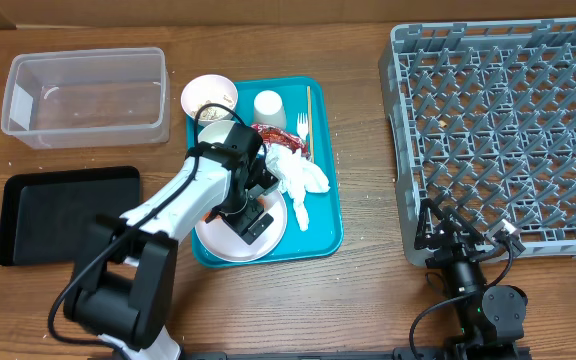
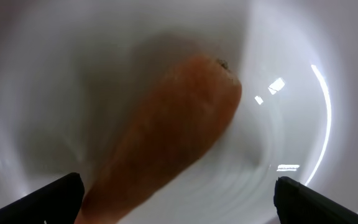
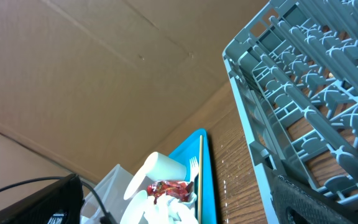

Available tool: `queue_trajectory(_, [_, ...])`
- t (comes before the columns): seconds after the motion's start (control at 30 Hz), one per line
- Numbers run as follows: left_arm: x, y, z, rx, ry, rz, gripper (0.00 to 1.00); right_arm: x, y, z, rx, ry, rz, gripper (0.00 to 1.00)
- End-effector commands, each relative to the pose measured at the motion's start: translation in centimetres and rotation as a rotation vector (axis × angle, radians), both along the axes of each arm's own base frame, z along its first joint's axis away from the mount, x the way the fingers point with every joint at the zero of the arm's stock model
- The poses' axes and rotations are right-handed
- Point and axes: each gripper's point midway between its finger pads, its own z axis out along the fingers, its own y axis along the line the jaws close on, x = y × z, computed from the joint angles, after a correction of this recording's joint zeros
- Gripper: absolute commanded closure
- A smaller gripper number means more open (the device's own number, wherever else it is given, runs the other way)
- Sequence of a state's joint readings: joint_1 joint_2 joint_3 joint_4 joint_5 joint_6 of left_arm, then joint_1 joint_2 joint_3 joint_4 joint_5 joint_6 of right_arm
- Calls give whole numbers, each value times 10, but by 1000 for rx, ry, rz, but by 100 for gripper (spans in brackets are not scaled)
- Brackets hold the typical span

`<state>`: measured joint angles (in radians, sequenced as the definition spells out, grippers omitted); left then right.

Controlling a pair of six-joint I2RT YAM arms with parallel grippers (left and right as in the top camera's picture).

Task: Sort waste into correct bins and load items into the dishwasher rack
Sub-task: 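Reach the left gripper to the carrot on the white plate and grasp it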

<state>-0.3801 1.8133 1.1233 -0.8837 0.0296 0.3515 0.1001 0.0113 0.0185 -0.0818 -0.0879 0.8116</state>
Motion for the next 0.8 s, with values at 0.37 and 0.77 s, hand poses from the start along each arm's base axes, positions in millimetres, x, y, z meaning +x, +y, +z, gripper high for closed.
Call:
queue_trajectory(0.37, [2, 10, -29, 80, 47, -40, 50, 0, -1, -3, 0, 0, -8, 0])
queue_trajectory(0.77, [3, 25, -18, 167, 24, 119, 96, 0, -1, -3, 0, 0, -7, 0])
